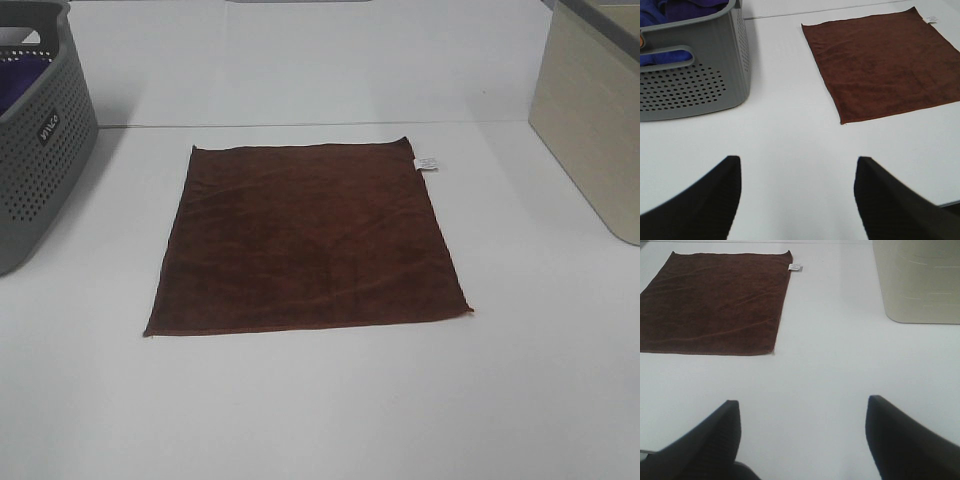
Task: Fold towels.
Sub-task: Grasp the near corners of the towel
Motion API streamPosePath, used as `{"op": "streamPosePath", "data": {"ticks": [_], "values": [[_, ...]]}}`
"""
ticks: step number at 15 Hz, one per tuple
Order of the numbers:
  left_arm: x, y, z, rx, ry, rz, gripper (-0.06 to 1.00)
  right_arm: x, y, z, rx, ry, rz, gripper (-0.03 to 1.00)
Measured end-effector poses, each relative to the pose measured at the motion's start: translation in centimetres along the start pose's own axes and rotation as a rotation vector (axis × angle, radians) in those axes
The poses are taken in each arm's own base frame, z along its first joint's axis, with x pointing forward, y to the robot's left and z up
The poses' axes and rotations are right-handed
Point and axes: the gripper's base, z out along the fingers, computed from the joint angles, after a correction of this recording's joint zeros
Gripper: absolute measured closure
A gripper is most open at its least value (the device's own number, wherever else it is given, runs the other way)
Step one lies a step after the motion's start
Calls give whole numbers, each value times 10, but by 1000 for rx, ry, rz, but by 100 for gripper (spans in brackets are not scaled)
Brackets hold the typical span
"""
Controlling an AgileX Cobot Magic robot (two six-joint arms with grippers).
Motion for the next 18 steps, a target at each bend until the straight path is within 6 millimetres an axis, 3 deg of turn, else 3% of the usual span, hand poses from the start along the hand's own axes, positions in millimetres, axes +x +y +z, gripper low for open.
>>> {"op": "streamPosePath", "data": {"ticks": [18], "values": [[-1,1,-1,-7,-9,3,32,0,0,0,-1,0,0,30]]}}
